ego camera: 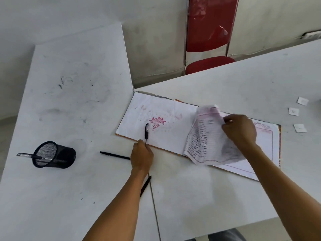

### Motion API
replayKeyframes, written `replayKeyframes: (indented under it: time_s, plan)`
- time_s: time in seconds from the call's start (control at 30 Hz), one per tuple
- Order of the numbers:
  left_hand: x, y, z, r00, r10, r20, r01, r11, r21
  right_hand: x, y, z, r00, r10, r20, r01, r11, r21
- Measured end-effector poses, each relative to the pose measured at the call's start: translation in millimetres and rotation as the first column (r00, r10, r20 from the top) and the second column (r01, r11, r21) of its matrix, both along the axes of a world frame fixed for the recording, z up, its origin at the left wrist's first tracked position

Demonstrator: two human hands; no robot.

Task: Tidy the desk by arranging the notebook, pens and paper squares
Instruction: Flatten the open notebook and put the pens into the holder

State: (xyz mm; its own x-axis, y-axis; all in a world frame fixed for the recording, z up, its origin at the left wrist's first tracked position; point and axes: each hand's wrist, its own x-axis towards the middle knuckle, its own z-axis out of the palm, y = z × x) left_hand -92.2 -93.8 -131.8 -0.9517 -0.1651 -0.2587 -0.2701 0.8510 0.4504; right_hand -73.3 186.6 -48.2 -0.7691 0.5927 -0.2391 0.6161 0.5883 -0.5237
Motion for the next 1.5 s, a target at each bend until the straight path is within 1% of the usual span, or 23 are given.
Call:
replayKeyframes:
  time_s: [0.2,0.27,0.3,0.37,0.4,0.43,0.47,0.5,0.57,0.63,0.67,0.73,0.8,0.83,0.97,1.0,1.07,1.1,1.13,1.2,1.27,1.33,1.5]
  plan:
    - [11,-25,5,0.994,0.090,0.069,-0.091,0.996,0.011,-61,-63,38,0.989,-0.002,-0.146,-0.036,0.966,-0.257]
    - [15,-35,4,0.989,0.126,0.078,-0.126,0.992,0.007,-84,-84,50,0.986,0.019,-0.166,-0.086,0.907,-0.412]
    - [18,-39,3,0.987,0.138,0.080,-0.139,0.990,0.008,-94,-96,61,0.979,0.042,-0.198,-0.145,0.827,-0.543]
    - [22,-48,2,0.983,0.166,0.080,-0.166,0.986,0.002,-111,-118,86,0.937,0.028,-0.348,-0.299,0.577,-0.760]
    - [23,-51,2,0.982,0.175,0.075,-0.175,0.985,-0.005,-117,-126,98,0.902,-0.028,-0.431,-0.366,0.482,-0.796]
    - [24,-55,1,0.980,0.184,0.068,-0.184,0.983,-0.010,-123,-131,105,0.862,-0.095,-0.498,-0.407,0.455,-0.792]
    - [25,-58,1,0.978,0.196,0.065,-0.196,0.981,-0.014,-127,-135,106,0.821,-0.146,-0.551,-0.421,0.497,-0.759]
    - [25,-61,1,0.976,0.207,0.067,-0.206,0.978,-0.026,-128,-135,99,0.786,-0.149,-0.600,-0.405,0.609,-0.682]
    - [26,-66,3,0.971,0.225,0.083,-0.219,0.973,-0.069,-121,-133,67,0.783,-0.008,-0.622,-0.311,0.860,-0.404]
    - [25,-69,3,0.971,0.227,0.071,-0.216,0.967,-0.134,-100,-126,20,0.835,0.165,-0.525,-0.276,0.951,-0.140]
    - [25,-69,4,0.974,0.223,0.046,-0.213,0.963,-0.166,-87,-122,-4,0.865,0.247,-0.436,-0.295,0.954,-0.045]
    - [23,-66,6,0.982,0.186,-0.043,-0.190,0.964,-0.183,-63,-117,-53,0.895,0.423,-0.138,-0.417,0.906,0.069]
    - [20,-60,7,0.985,0.098,-0.138,-0.123,0.975,-0.183,-46,-121,-87,0.825,0.554,0.107,-0.563,0.822,0.084]
    - [17,-57,8,0.981,0.052,-0.186,-0.086,0.980,-0.180,-42,-126,-97,0.786,0.599,0.154,-0.614,0.787,0.070]
    - [-5,-36,8,0.907,-0.177,-0.381,0.130,0.981,-0.146,-61,-144,-97,0.654,0.751,0.090,-0.739,0.660,-0.134]
    - [-9,-28,7,0.884,-0.233,-0.406,0.198,0.972,-0.128,-68,-143,-91,0.662,0.748,0.035,-0.724,0.651,-0.228]
    - [-12,-11,2,0.848,-0.359,-0.390,0.352,0.931,-0.091,-79,-136,-80,0.755,0.648,-0.103,-0.634,0.681,-0.366]
    - [-11,-3,-1,0.829,-0.441,-0.344,0.441,0.894,-0.084,-80,-131,-76,0.800,0.578,-0.162,-0.593,0.718,-0.363]
    - [-9,4,-5,0.803,-0.529,-0.276,0.529,0.845,-0.081,-78,-126,-74,0.824,0.529,-0.203,-0.567,0.775,-0.280]
    - [-10,12,-16,0.750,-0.653,-0.103,0.650,0.757,-0.066,-66,-113,-76,0.847,0.490,-0.206,-0.499,0.866,0.007]
    - [-21,9,-26,0.747,-0.665,0.022,0.664,0.744,-0.068,-48,-95,-88,0.874,0.470,-0.126,-0.446,0.877,0.181]
    - [-39,-4,-34,0.792,-0.608,0.051,0.610,0.785,-0.110,-30,-81,-105,0.873,0.488,0.003,-0.475,0.849,0.233]
    - [-95,-44,-38,0.964,-0.263,0.035,0.265,0.944,-0.197,-18,-69,-129,0.832,0.533,0.158,-0.553,0.768,0.324]
